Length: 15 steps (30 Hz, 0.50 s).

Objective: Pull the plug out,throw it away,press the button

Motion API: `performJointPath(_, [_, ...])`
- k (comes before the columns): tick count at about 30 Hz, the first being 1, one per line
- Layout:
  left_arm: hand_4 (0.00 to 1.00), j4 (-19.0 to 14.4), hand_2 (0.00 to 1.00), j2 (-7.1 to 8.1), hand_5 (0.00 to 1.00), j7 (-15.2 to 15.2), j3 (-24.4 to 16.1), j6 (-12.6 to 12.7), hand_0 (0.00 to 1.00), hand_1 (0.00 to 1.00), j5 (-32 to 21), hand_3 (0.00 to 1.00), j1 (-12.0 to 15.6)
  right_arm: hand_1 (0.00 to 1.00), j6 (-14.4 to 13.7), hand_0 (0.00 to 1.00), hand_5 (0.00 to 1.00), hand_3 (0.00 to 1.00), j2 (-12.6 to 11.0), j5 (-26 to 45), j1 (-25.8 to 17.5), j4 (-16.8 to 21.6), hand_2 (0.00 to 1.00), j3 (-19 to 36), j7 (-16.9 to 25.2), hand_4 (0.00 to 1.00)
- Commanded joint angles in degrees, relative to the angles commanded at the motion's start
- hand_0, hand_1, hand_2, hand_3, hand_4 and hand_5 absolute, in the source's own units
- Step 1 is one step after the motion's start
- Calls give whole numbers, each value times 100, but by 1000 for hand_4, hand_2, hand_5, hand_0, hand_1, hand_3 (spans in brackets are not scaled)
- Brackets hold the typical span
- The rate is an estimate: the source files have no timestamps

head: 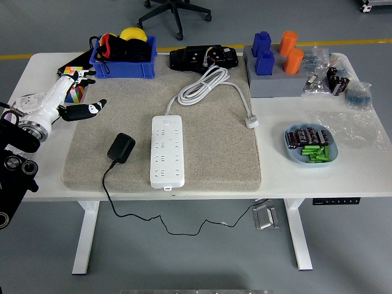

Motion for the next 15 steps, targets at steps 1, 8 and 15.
performJointPath(1, [730,0,806,-1,187,1,3,0,879,849,3,865,1,729,0,767,658,713,0,2,-1,1,724,-2,0,883])
performJointPath(8, [726,0,806,-11,182,-3,23,-1,879,849,2,865,16,729,-12,767,658,713,6,2,-20,-1,724,13,4,883])
performJointPath(15, [725,1,806,-12,175,-5,25,-3,879,849,2,865,11,729,-42,767,658,713,16,19,-26,0,724,6,13,883])
